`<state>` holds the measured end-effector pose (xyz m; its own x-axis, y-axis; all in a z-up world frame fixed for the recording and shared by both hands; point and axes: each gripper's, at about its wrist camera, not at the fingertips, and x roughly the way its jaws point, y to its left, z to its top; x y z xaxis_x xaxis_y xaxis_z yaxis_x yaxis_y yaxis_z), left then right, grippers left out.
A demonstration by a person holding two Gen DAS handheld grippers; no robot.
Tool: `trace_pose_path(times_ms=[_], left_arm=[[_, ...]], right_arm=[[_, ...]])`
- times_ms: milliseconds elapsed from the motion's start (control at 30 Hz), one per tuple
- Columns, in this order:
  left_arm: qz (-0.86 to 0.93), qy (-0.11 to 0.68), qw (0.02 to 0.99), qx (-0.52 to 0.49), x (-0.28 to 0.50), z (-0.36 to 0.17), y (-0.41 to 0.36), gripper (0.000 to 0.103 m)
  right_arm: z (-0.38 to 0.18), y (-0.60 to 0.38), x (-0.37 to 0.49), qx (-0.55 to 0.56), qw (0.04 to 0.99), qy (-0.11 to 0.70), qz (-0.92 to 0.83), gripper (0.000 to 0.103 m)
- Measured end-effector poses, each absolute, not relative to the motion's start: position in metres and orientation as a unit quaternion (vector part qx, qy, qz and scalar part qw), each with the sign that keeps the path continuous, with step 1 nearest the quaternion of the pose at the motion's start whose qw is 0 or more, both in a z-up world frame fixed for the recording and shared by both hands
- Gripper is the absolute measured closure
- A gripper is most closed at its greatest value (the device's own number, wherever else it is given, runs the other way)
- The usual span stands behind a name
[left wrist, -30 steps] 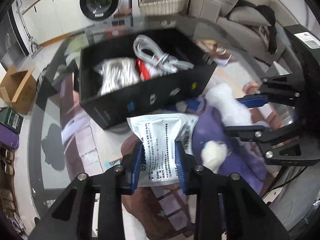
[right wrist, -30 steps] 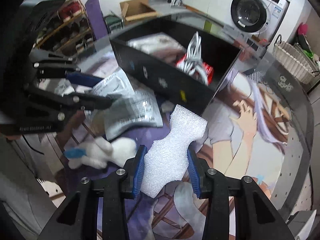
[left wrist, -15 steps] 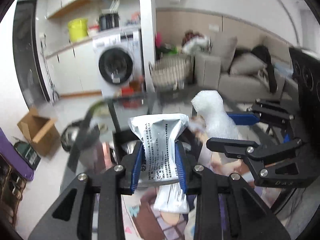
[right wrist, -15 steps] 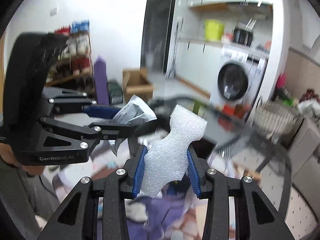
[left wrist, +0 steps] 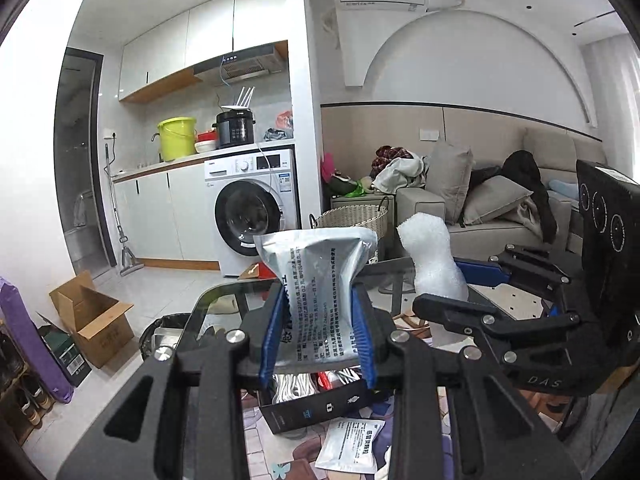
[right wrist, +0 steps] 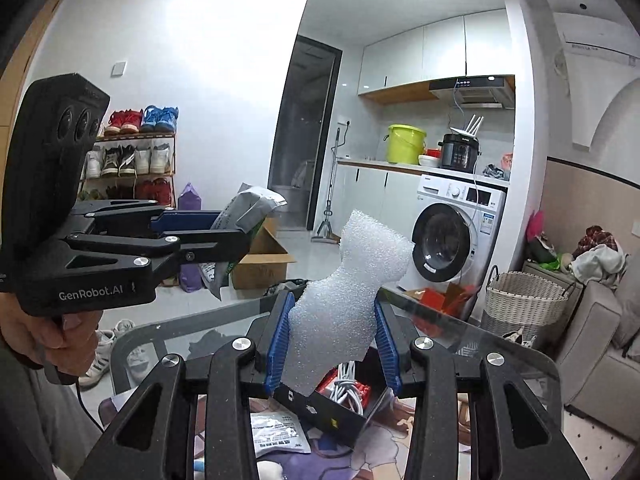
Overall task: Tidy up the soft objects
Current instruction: 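Grasp a printed white packet with the left tool while the right tool grasps the foam sheet, then carry the packet with the left tool while the right tool carries the foam over the box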
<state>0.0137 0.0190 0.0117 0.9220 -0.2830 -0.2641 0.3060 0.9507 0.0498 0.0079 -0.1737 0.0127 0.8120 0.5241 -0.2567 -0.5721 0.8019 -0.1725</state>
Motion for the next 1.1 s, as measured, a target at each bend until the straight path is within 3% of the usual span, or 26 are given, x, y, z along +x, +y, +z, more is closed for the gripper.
trace_pose_path(times_ms=[733, 1100], left_arm=[[-0.143, 0.127, 0.980, 0.052, 0.016, 0.013, 0.000, 0.071], [-0.116, 0.113, 0.986, 0.031, 0.061, 0.021, 0.001, 0.071]], right_arm=[[0.012, -0.177, 0.019, -0.107, 0.948, 0.097, 0.283, 0.063], [0.031, -0.168, 0.063, -0.095, 0.952, 0.089, 0.278, 0.063]])
